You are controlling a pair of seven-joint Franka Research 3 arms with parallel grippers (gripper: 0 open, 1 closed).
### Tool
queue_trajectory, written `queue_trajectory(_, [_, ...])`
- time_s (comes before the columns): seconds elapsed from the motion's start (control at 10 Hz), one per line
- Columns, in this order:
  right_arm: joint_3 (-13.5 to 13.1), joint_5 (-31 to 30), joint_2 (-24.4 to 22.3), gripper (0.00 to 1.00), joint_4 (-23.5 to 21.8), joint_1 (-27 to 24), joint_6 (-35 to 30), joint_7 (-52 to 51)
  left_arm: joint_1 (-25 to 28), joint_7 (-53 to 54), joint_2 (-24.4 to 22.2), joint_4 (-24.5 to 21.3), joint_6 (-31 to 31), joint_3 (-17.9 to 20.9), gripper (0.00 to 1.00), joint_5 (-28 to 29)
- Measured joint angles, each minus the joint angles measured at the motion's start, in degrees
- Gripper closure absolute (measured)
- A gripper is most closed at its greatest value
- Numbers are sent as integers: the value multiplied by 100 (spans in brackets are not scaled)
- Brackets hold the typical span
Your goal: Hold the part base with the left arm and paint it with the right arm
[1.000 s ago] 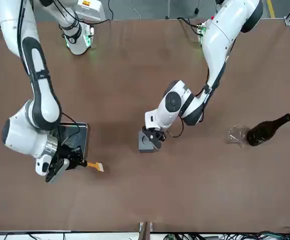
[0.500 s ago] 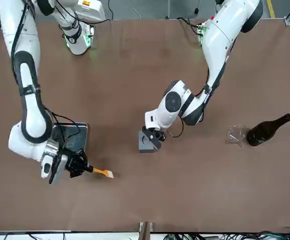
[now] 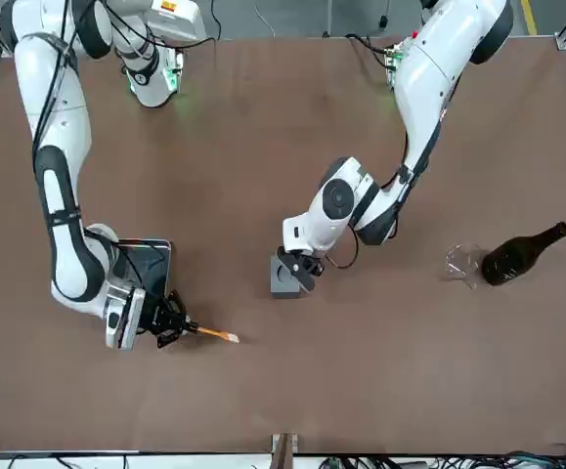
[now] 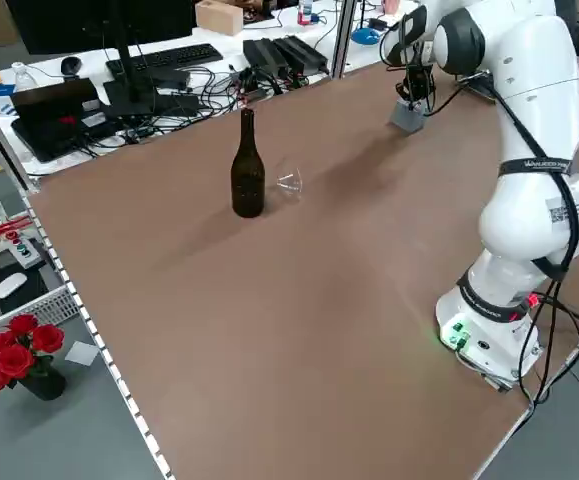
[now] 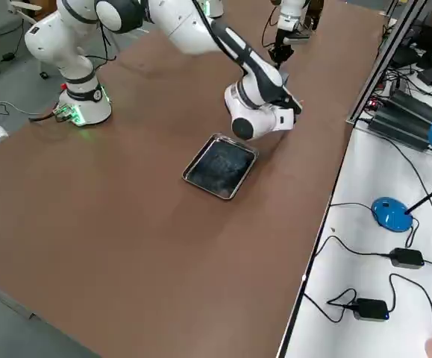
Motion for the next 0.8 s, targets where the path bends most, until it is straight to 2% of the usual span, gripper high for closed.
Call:
queue_trajectory(0.4, [26,43,207,96,6,103,-494,-1423,0,0,0,0,0,0,97,0])
queue_trajectory(0.6, [33,130,470,96,5,131,-869,-2186,0,0,0,0,0,0,97,0])
queue_trajectory(0.8, [37,259,705,96,11,131,-980,-2631,0,0,0,0,0,0,97,0])
